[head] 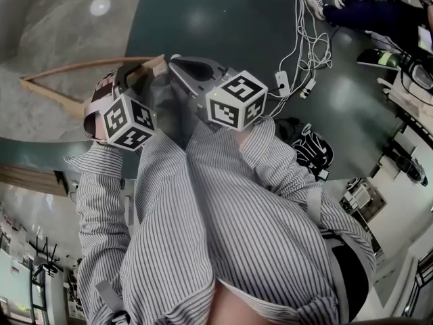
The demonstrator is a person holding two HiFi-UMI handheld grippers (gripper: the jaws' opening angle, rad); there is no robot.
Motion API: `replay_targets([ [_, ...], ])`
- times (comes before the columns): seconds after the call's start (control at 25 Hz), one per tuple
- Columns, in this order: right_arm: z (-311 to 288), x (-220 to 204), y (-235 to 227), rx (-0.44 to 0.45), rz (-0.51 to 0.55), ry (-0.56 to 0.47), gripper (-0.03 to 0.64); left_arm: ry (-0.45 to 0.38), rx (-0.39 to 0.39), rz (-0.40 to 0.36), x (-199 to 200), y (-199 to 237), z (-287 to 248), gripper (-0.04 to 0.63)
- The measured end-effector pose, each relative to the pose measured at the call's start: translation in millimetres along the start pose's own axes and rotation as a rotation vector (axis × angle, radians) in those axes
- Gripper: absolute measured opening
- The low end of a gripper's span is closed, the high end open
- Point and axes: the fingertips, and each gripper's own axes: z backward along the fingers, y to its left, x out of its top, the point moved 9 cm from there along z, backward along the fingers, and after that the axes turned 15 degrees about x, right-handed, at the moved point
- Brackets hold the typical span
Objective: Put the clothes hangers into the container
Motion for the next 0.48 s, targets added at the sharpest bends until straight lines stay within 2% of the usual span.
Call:
replay_targets([
  [0.2, 1.0, -4.3, -2.2, 0.0, -0.015, 0.004, 0.014, 0.005, -0.014, -0.032, 0.1, -0.9, -3.8, 0.109],
  [0.48, 2.8, -5.8, -4.6, 0.001, -0.02, 0.004, 0.014, 0.025, 0.01, -0.036, 2.7, -1.0, -9.0, 0.109],
])
